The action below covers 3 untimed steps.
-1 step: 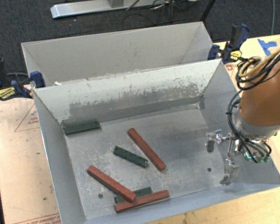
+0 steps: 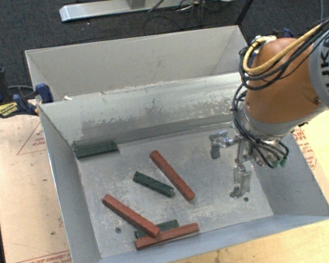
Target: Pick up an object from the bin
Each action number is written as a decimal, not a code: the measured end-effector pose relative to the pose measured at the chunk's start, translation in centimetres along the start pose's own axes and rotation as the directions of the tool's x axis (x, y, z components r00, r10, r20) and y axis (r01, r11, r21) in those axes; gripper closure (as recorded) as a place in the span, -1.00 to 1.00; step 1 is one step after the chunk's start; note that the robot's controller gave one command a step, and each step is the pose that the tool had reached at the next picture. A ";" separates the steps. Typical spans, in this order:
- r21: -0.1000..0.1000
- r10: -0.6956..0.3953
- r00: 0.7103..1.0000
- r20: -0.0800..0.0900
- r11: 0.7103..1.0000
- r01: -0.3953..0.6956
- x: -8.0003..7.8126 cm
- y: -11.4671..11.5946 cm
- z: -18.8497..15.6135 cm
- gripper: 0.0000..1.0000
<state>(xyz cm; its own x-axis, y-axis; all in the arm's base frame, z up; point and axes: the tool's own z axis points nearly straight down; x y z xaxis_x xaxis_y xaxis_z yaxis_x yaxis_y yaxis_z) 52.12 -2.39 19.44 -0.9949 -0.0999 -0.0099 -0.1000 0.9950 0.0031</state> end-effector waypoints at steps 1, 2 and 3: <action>-0.004 -0.351 0.936 -0.011 0.936 0.351 -1.3 8.5 5.6 -1.00; -0.001 -0.356 0.935 -0.002 0.935 0.356 -8.7 10.0 7.6 -1.00; -0.004 -0.303 0.953 -0.010 0.953 0.303 -7.3 15.2 12.5 -1.00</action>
Offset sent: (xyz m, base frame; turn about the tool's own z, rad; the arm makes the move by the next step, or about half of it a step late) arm 0.0055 0.0831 -0.0547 -0.3575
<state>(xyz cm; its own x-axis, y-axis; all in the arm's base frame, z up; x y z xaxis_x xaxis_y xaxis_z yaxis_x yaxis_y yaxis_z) 57.95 13.51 7.05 -0.9179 -0.3968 0.0001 -0.3968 0.9179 0.0042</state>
